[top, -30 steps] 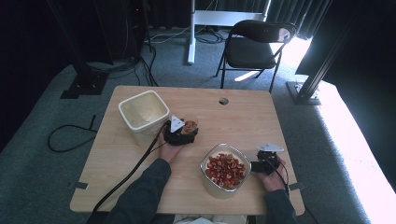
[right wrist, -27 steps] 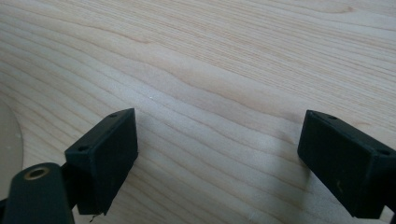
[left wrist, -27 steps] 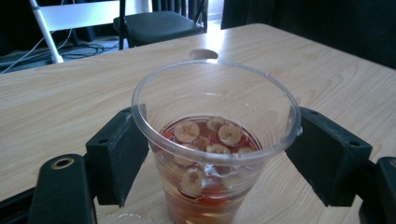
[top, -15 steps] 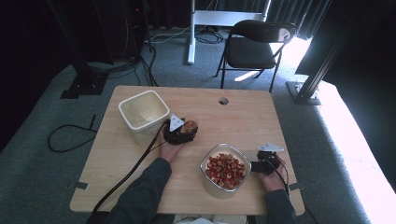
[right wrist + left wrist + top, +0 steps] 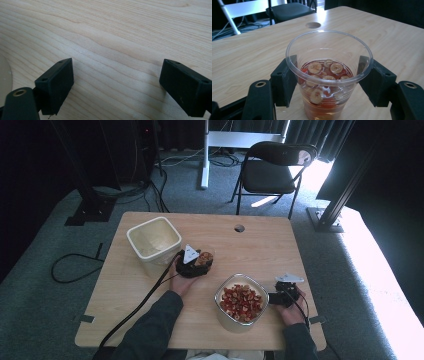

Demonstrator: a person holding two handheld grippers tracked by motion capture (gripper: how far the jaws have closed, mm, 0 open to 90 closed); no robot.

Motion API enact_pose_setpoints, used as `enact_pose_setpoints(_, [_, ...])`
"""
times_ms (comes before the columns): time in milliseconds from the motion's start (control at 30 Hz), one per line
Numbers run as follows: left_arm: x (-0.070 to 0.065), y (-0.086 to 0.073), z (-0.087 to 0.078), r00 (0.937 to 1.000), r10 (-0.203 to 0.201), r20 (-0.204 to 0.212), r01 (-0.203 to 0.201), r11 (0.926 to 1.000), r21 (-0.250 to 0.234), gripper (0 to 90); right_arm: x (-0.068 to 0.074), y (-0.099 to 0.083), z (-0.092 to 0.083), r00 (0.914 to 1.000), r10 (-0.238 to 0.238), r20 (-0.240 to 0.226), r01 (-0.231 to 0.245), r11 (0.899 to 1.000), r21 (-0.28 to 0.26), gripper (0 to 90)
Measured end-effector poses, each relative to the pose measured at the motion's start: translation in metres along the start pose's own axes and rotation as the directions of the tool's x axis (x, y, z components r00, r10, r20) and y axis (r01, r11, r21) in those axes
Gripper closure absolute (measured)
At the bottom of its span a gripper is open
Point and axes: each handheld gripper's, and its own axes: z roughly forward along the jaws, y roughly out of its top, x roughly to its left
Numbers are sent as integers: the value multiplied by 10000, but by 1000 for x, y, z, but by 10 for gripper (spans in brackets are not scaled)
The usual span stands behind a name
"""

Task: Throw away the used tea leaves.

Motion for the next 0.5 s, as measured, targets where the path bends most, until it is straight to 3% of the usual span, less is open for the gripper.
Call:
enact_pose_setpoints(267, [-10,5,-10,9976,263,640,-256,9996,-118,362,0,0,0,10000,-42,-44,41,10000,-37,132])
enact_pose_setpoints(500, [-14,17,-28,9910,524,1228,-473,9979,-443,364,2,1,-1,9998,-127,-146,129,9998,151,115])
